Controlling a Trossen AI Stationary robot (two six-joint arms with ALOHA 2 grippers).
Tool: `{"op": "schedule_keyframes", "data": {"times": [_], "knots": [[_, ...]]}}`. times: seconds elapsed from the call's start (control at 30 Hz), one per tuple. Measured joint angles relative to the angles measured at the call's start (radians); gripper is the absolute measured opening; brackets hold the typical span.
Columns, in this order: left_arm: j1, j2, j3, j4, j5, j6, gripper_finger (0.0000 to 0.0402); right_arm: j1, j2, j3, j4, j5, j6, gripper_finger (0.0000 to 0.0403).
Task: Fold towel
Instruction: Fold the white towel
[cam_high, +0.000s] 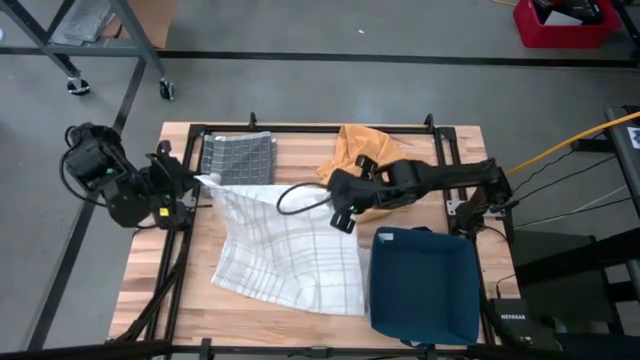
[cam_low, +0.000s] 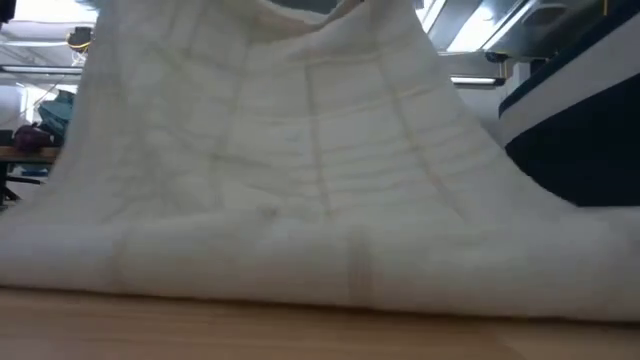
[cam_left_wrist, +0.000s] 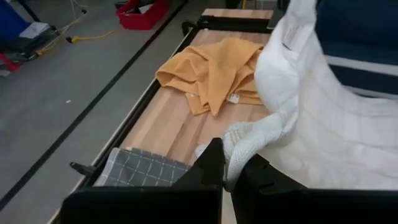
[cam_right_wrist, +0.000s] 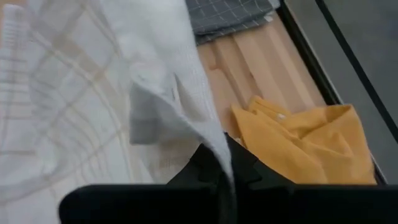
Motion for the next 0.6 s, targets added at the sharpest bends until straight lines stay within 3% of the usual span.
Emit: {"op": "schedule_keyframes", "data": {"times": [0.47,0.6], "knots": [[0.000,0.005,0.059,0.000,-0.016,0.108,0.0001,-0.077,-0.040,0.000,-0.088,0.000,0.003,0.0001],[0.000,0.014,0.053,0.002,0.004,0.104,0.0001,-0.069,-0.039,0.000,-0.121,-0.052,0.046,0.0001]]}}
